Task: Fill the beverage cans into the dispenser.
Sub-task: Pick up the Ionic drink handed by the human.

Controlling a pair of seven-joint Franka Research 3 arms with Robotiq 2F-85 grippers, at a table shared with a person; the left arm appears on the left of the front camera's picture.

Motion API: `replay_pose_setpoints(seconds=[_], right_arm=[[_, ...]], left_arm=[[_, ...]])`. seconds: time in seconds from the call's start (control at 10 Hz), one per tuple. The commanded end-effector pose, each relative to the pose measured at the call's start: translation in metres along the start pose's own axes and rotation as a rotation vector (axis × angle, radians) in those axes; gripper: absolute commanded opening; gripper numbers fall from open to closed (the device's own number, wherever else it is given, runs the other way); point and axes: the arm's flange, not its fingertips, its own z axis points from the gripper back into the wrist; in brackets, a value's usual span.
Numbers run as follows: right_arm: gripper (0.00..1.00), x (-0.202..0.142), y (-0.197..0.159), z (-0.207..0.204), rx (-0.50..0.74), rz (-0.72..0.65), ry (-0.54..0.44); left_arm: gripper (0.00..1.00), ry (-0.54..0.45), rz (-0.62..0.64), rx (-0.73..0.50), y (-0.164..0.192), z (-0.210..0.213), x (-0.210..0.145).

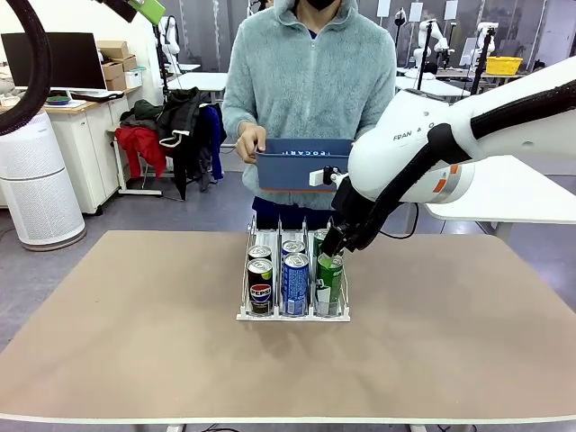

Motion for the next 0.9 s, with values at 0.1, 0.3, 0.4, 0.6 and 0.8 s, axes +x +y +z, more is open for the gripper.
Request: replay_pose_setpoints(seconds=[0.1,0.3,0.4,0.6,0.8], right_arm=[[1.00,0.001,-0.002,-0.003,0.001,0.009,0.001],[1.00,0.001,-0.002,-0.003,0.001,0.009,0.001],[1.00,0.001,-0.002,-0.003,0.001,0.009,0.001],[1.00,0.000,-0.001,-0.002,0.002,-0.001,0.003],[1.00,0.004,0.003,0.040,-0.078,-0.011,-0.069]], left_arm=[[1.00,0.001,0.002,-0.001,0.000,0.000,-0.001],[1.00,0.001,0.002,-0.001,0.000,0.000,-0.001],[1.00,0.001,0.002,-0.001,0.000,0.000,-0.001],[1.00,0.001,0.002,-0.001,0.000,0.000,-0.001],[1.00,0.001,0.002,-0.001,0.000,0.000,-0.001]])
